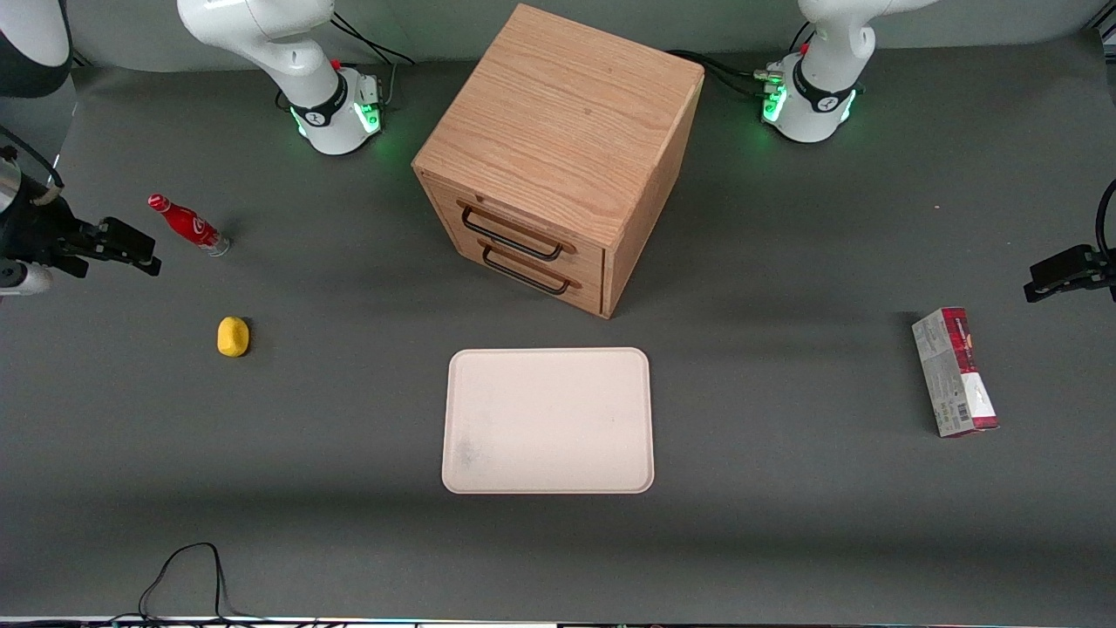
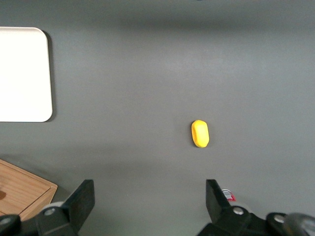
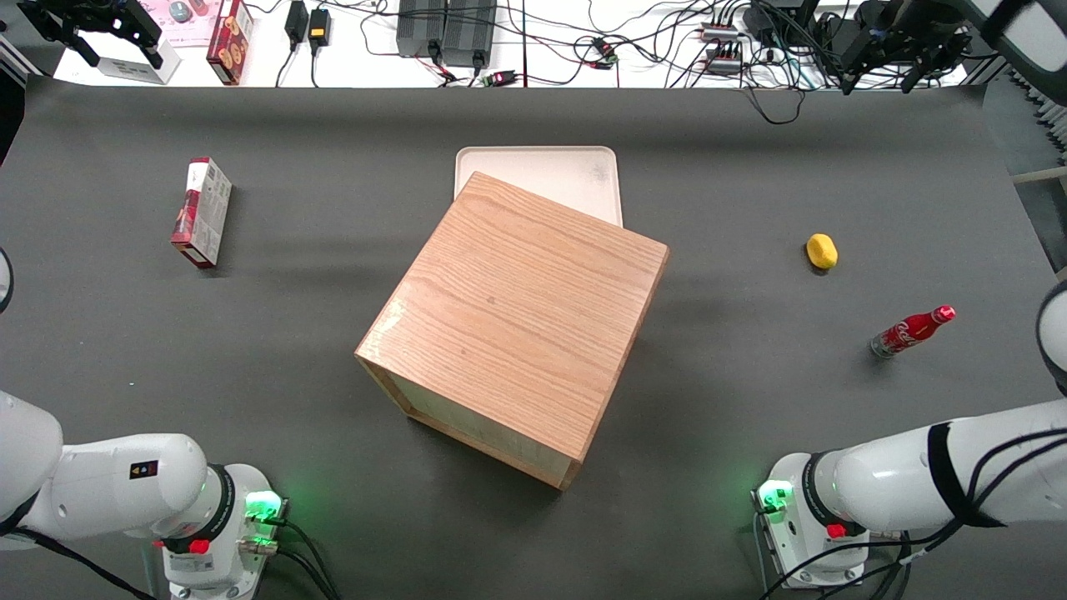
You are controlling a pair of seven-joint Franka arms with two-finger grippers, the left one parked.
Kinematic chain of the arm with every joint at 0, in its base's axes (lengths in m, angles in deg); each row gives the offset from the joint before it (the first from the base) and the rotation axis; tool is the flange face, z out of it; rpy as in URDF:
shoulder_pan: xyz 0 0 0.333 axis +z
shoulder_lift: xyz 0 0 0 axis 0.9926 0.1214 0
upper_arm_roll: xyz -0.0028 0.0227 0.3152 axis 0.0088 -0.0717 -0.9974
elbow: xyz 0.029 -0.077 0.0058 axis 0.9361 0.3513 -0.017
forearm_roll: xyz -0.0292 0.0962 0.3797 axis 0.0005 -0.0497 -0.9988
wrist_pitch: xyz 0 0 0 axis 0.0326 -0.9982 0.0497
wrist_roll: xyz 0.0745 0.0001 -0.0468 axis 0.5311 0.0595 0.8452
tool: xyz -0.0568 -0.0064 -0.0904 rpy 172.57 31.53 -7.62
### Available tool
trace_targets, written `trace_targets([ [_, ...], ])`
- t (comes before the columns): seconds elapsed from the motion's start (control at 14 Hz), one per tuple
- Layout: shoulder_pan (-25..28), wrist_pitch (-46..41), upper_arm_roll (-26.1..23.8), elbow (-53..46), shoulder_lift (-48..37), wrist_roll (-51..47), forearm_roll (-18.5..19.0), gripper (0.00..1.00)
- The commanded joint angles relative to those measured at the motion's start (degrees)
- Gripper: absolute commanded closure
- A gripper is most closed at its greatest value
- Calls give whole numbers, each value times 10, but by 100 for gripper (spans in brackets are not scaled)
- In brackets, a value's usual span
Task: Place coke bottle on tray
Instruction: 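Move the right gripper toward the red Coca-Cola bottle lying on the table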
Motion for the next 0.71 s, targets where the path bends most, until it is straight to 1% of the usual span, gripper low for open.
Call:
trace_targets([
  [0.0, 2, -26, -1, -22, -4, -7, -13, 0],
  [0.21, 1, -45, 1, -16, -8, 5, -12, 0],
  [0.29, -1, -57, 8, -9, -9, 17, -10, 0],
  [0.36, -2, -61, 20, 12, -18, 51, -4, 0],
  [0.43, -3, -53, 44, 50, -40, 73, 8, 0],
  [0.57, -3, 3, 77, 156, -108, 119, 66, 0],
  [0.64, -4, 38, 102, 224, -149, 136, 85, 0],
])
